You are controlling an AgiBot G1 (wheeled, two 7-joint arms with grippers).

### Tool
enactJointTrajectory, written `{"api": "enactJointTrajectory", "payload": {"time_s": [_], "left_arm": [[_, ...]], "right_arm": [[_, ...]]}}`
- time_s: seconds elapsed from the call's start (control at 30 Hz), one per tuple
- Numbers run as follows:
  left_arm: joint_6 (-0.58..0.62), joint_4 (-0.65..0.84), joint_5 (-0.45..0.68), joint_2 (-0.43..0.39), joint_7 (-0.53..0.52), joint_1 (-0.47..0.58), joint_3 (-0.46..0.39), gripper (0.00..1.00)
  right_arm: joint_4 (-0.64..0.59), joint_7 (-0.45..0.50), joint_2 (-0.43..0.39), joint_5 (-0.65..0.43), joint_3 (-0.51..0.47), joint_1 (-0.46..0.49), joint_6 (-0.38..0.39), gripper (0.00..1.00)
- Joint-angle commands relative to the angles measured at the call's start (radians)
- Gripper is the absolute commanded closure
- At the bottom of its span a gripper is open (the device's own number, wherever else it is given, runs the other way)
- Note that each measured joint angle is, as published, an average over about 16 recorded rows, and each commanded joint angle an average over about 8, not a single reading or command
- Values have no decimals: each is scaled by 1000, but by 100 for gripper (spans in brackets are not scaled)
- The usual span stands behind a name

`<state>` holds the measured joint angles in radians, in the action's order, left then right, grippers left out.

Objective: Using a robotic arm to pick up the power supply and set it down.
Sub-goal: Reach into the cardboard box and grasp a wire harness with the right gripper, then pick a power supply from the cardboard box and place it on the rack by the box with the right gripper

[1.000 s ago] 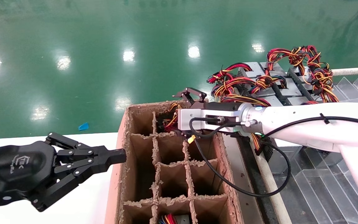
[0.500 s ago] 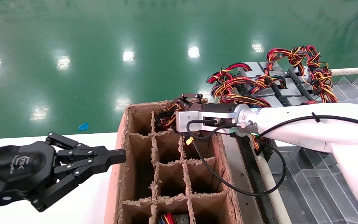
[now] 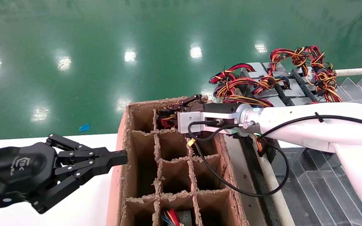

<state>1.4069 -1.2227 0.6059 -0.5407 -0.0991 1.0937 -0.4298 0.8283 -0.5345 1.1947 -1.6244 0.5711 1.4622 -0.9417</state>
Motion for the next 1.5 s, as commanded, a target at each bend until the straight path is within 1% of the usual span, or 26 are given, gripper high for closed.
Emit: {"api": "enactJointTrajectory", "payload": {"time_s": [0.03, 0.23, 0.4, 0.6, 0.8, 0.9, 1.0, 1.23, 1.4, 1.5], "left_arm": [[0, 0, 0, 0, 0, 0, 0, 100], [0, 0, 0, 0, 0, 0, 0, 100], [0, 0, 0, 0, 0, 0, 0, 100], [0, 0, 0, 0, 0, 0, 0, 100], [0, 0, 0, 0, 0, 0, 0, 100], [0, 0, 0, 0, 0, 0, 0, 100], [0, 0, 0, 0, 0, 0, 0, 100], [0, 0, 0, 0, 0, 0, 0, 100], [0, 0, 0, 0, 0, 0, 0, 100], [0, 0, 0, 0, 0, 0, 0, 100]], "right_arm": [[8, 1, -3, -2, 1, 0, -1, 100], [71, 28, -26, -4, -3, -12, -2, 100], [152, 63, -55, 0, -11, -25, -2, 100], [284, 131, -105, 13, -31, -47, -3, 100], [446, 225, -180, 35, -65, -66, -5, 100], [505, 251, -216, 57, -91, -61, -5, 100], [530, 247, -248, 101, -127, -44, -13, 100], [535, 178, -323, 268, -240, -8, -45, 100], [535, 155, -387, 397, -330, -15, -72, 100], [535, 159, -433, 469, -376, -27, -105, 100]]}}
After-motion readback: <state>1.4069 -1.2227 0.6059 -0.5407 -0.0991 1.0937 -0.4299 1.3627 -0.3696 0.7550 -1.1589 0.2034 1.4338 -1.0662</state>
